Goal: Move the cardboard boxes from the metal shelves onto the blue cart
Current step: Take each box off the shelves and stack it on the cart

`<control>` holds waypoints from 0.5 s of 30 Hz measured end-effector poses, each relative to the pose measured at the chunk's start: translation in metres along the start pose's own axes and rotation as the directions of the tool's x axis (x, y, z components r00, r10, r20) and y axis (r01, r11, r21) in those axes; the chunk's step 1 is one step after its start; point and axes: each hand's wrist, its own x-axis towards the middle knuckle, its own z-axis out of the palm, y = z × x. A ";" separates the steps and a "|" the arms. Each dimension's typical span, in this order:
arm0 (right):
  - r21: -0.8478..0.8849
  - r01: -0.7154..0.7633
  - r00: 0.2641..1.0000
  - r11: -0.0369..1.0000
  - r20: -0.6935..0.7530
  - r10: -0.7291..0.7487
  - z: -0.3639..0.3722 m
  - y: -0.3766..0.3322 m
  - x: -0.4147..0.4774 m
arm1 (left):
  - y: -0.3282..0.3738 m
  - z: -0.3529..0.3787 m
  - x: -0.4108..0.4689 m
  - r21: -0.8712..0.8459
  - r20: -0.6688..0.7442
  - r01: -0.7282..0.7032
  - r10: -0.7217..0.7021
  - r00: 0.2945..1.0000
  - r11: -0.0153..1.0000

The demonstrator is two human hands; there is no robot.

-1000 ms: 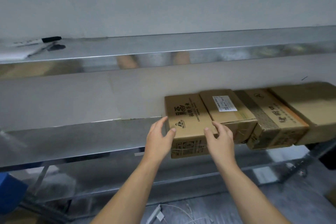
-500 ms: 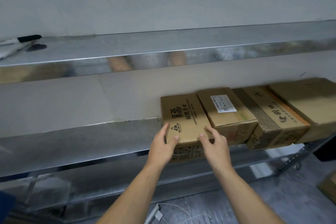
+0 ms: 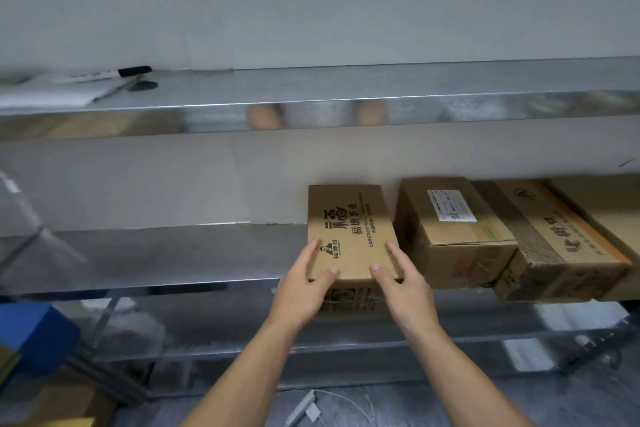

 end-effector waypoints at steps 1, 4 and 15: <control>0.007 0.025 1.000 1.000 0.018 -0.025 0.004 -0.004 -0.003 | -0.001 -0.005 -0.005 -0.003 -0.030 0.003 -0.003 1.000 1.000; 0.031 0.087 0.993 0.996 0.078 -0.089 0.017 -0.015 -0.012 | -0.003 -0.019 -0.023 -0.022 -0.119 -0.005 0.002 0.993 1.000; 0.078 0.279 0.905 0.957 0.313 -0.289 0.078 -0.044 -0.053 | -0.027 -0.083 -0.095 -0.070 -0.463 -0.006 -0.027 0.886 0.998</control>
